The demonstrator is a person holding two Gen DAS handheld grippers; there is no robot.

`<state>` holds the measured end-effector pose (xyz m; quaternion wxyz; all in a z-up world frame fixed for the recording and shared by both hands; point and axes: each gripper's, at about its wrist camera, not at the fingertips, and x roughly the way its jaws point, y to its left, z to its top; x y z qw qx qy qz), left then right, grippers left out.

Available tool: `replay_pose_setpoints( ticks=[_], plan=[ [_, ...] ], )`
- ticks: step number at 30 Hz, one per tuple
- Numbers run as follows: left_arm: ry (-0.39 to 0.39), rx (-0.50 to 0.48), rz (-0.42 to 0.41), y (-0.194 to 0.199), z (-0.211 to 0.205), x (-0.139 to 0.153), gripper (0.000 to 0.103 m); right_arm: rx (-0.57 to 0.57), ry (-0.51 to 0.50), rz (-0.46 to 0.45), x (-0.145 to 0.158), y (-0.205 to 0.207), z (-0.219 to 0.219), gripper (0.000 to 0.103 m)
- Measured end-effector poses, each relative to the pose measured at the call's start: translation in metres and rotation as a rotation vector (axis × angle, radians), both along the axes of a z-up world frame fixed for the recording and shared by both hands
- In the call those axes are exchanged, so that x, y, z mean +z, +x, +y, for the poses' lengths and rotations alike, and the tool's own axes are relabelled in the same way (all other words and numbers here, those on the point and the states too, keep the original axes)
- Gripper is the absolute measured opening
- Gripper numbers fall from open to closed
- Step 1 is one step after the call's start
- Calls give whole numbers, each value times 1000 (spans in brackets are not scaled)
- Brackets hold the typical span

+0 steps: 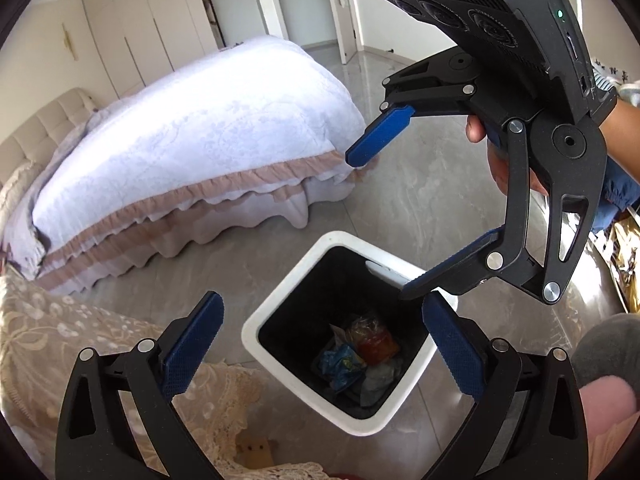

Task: Collect trash
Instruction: 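Move both tools back to the table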

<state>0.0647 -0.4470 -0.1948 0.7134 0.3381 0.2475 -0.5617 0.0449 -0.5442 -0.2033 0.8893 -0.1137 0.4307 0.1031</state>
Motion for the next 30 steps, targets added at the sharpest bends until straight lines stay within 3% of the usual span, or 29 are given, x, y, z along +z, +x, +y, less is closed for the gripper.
replay_pose_setpoints(
  ticks=[5, 11, 18, 30],
  plan=[
    [-75, 92, -60, -12, 36, 44, 98, -23, 31, -145, 42, -11, 17, 99],
    [-169, 245, -55, -7, 90, 88, 98, -7, 95, -279, 84, -10, 50, 99],
    [-191, 490, -183, -1, 159, 114, 98, 45, 165, -343, 116, 11, 107, 99],
    [-277, 914, -162, 22, 304, 138, 98, 244, 226, -347, 136, 50, 237, 99]
  ],
)
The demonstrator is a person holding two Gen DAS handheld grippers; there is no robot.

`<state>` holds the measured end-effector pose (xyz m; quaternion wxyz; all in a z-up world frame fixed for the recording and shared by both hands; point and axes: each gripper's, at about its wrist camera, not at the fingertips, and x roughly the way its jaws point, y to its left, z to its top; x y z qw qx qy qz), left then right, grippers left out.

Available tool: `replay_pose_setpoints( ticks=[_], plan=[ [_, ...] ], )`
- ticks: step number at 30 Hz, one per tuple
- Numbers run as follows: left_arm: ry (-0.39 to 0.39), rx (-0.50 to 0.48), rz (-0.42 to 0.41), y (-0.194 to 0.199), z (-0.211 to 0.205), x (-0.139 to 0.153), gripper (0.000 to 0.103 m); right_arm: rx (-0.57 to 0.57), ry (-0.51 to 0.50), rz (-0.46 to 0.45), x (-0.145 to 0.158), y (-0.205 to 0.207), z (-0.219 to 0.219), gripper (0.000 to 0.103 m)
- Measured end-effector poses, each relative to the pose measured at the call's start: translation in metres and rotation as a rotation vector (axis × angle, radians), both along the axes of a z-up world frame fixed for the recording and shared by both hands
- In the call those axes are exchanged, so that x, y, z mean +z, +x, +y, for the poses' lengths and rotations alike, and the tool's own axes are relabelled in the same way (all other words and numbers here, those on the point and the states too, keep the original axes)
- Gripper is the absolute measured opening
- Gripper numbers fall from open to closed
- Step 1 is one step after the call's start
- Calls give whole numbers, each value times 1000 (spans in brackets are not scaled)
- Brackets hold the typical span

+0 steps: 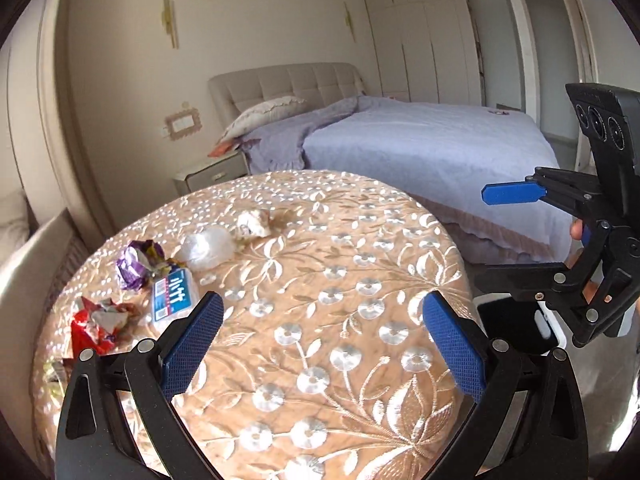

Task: Collect trash
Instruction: 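Move both tools back to the table, then grasp the green-white wrapper with the left tool while the right tool grasps the blue-labelled box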

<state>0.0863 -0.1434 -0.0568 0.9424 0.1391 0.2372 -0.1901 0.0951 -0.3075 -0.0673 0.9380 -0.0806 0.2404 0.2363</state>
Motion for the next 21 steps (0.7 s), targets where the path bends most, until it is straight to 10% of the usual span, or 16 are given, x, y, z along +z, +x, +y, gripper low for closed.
replay_pose_setpoints(
  ticks=[21],
  plan=[
    [-9, 471, 17, 28, 182, 3, 98, 127, 7, 74, 6, 93, 176, 99]
  ],
)
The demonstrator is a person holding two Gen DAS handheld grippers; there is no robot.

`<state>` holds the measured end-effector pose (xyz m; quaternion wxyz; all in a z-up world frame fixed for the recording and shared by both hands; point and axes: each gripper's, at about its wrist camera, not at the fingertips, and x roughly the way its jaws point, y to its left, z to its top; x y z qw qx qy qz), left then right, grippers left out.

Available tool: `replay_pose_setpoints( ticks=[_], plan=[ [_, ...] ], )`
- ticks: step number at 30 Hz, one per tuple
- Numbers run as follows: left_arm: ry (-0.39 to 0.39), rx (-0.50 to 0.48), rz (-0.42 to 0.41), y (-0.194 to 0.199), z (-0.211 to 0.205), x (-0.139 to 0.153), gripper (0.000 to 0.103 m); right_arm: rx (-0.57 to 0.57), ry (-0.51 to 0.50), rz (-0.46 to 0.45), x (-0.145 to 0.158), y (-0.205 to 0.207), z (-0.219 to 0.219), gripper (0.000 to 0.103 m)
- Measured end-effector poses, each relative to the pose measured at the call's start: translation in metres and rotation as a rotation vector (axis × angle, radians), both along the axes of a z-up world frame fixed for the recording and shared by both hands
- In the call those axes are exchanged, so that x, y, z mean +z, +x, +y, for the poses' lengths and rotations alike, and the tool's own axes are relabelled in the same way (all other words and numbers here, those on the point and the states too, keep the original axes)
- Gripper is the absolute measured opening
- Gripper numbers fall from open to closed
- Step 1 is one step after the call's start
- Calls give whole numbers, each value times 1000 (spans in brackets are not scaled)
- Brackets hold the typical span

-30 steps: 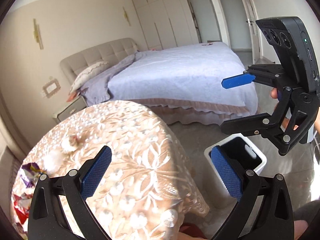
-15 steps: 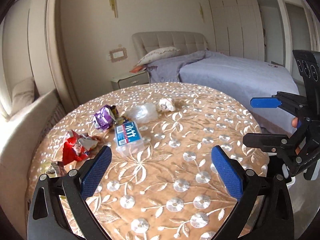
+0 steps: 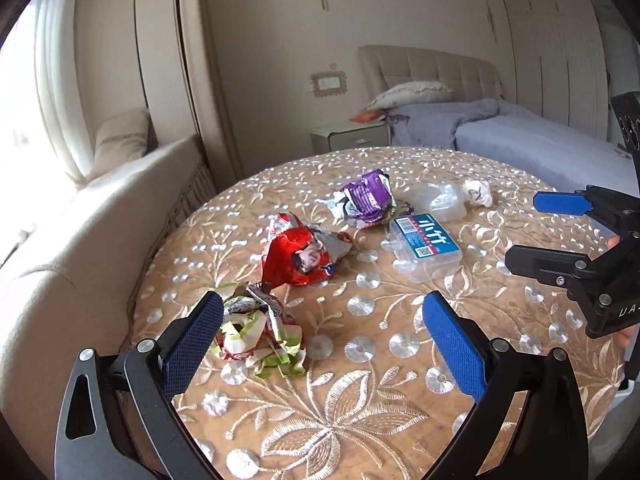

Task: Collect trash
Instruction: 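Grasp the green-white wrapper with the left tool while the right tool grasps the blue-labelled box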

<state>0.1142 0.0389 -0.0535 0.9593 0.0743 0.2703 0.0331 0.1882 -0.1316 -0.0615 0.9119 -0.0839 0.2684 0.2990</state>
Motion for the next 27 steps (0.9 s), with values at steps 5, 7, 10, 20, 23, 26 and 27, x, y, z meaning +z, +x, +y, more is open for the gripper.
replay_pose_setpoints(
  ticks=[5, 7, 10, 20, 23, 26, 27],
  plan=[
    [-4, 48, 45, 16, 23, -11, 98, -14, -20, 39, -6, 21, 20, 99],
    [-10, 60, 73, 25, 32, -18, 98, -37, -60, 57, -12, 32, 32, 99],
    [-24, 73, 128, 42, 46, -28, 98, -76, -114, 97, -24, 50, 48, 99],
    [-56, 15, 261, 75, 65, -48, 67, -145, -208, 238, -55, 92, 75, 68],
    [8, 6, 251, 72, 58, -49, 64, -145, -207, 251, -57, 91, 72, 67],
    [18, 23, 229, 62, 53, -45, 62, -135, -192, 219, -50, 77, 65, 65],
    [23, 23, 221, 58, 50, -43, 62, -124, -185, 209, -47, 72, 62, 65]
  ],
)
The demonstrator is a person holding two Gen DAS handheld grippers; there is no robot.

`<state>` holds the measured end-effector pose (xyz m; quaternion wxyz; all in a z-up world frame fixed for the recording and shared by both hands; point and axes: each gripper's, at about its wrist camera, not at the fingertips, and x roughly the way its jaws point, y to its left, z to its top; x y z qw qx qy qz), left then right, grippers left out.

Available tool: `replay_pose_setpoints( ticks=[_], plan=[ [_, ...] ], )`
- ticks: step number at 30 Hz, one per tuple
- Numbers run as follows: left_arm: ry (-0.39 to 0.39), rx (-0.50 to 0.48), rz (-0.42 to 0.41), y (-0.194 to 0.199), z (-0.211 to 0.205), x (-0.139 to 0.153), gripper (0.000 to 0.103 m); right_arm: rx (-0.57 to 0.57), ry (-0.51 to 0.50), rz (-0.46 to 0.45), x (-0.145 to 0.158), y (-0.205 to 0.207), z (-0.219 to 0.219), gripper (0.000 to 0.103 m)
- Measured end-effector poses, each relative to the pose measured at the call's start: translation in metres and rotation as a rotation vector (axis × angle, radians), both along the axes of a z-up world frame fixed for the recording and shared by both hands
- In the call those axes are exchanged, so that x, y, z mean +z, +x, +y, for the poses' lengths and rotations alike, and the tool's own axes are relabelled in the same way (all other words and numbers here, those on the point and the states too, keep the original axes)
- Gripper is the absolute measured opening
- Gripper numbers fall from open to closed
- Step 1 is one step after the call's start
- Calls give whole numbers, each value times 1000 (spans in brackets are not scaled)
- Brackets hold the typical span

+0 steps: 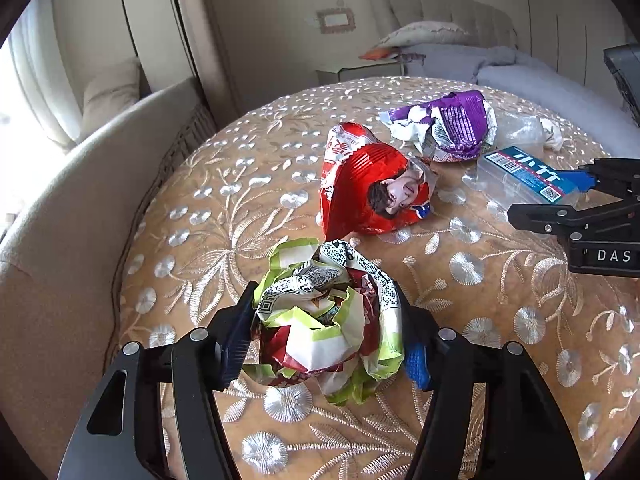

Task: Collect trash
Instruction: 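Grasp the green-white wrapper with the left tool while the right tool grasps the blue-labelled box, then carry the wrapper and plastic box over the white bin and open both tools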

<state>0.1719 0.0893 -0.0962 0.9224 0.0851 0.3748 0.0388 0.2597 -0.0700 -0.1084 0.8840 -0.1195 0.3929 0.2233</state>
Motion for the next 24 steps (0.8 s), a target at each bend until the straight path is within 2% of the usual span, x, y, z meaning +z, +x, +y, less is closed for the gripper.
replay_pose_setpoints(
  ticks=[6, 13, 24],
  plan=[
    [30, -32, -80, -34, -27, 26, 61, 52, 0, -99, 24, -48, -24, 63],
    [32, -152, -149, -66, -81, 49, 61, 52, 40, -169, 45, -102, -71, 61],
    [44, -412, -169, -93, -192, 54, 61, -92, 72, -214, 49, -155, -174, 61]
  ],
)
